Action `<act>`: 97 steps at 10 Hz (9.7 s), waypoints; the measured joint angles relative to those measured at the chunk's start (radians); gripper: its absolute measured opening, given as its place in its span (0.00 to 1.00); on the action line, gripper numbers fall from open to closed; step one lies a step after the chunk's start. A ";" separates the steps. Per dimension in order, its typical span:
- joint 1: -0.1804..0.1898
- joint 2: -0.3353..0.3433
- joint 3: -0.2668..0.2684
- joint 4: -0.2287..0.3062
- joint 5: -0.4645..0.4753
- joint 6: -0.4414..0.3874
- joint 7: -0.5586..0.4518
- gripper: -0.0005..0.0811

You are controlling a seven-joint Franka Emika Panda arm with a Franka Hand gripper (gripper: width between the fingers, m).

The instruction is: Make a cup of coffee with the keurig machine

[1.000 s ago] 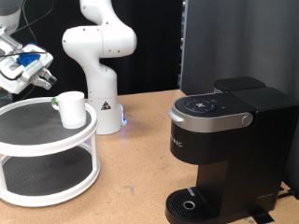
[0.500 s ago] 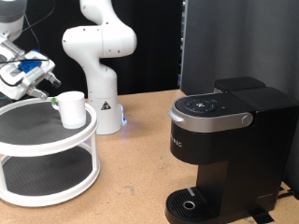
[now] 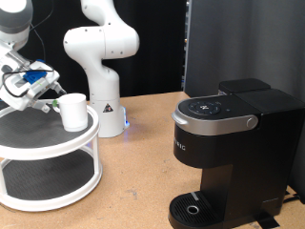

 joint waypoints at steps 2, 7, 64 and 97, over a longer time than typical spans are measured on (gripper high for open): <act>0.003 0.000 -0.010 -0.014 0.000 0.009 -0.012 0.99; 0.005 0.000 -0.021 -0.027 0.000 0.021 -0.019 0.99; 0.894 0.465 -0.026 0.016 1.137 0.591 -0.236 0.10; 0.929 0.962 0.253 0.201 1.735 0.349 -0.368 0.59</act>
